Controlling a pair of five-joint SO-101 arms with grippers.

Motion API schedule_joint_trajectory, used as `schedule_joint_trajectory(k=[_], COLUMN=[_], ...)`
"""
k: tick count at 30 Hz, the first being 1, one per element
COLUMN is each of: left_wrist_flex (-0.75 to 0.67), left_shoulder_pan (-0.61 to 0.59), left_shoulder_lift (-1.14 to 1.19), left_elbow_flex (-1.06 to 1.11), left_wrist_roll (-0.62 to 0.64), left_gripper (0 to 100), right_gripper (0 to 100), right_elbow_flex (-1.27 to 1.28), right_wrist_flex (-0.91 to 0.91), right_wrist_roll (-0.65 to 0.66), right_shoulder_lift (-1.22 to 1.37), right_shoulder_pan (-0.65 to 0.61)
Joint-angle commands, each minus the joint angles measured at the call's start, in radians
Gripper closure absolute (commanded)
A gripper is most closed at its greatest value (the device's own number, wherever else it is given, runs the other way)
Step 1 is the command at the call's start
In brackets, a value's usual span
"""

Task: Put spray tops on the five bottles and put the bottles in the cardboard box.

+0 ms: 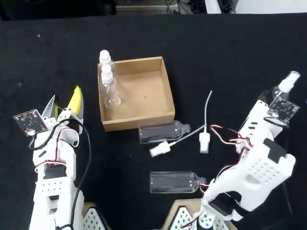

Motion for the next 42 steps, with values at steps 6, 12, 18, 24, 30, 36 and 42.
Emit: schedule_joint_trajectory(k=[6, 12, 18, 24, 30, 36, 42], left_wrist_flex=[0.003, 0.003, 0.003, 0.003, 0.003, 0.003, 0.003], left_shoulder_pan=[0.013, 0.015, 0.015, 0.015, 0.015, 0.013, 0.013], left_shoulder_lift=[0.005, 0.005, 0.005, 0.005, 0.005, 0.005, 0.005], left_elbow_flex=[0.024, 0.024, 0.024, 0.024, 0.024, 0.024, 0.024], left_wrist_roll=[-0.006, -0.006, -0.006, -0.008, -0.008, -0.008, -0.008], left_gripper=[76, 76, 76, 76, 76, 76, 76], right_gripper=[94.3, 84.3, 83.8, 83.8, 77.0, 73.0, 72.5], right_elbow_flex=[0.028, 0.091, 0.105, 0.105, 0.105, 0.105, 0.105], right_wrist_flex=[-0.127, -0.204, -0.213, -0.212, -0.163, -0.129, -0.129], right_wrist_roll=[0.04, 0.04, 0.04, 0.04, 0.04, 0.034, 0.04], right_shoulder_lift=[0.005, 0.008, 0.01, 0.01, 0.013, 0.012, 0.008], right_shoulder_pan=[0.011, -0.023, -0.044, -0.046, -0.063, -0.068, -0.064])
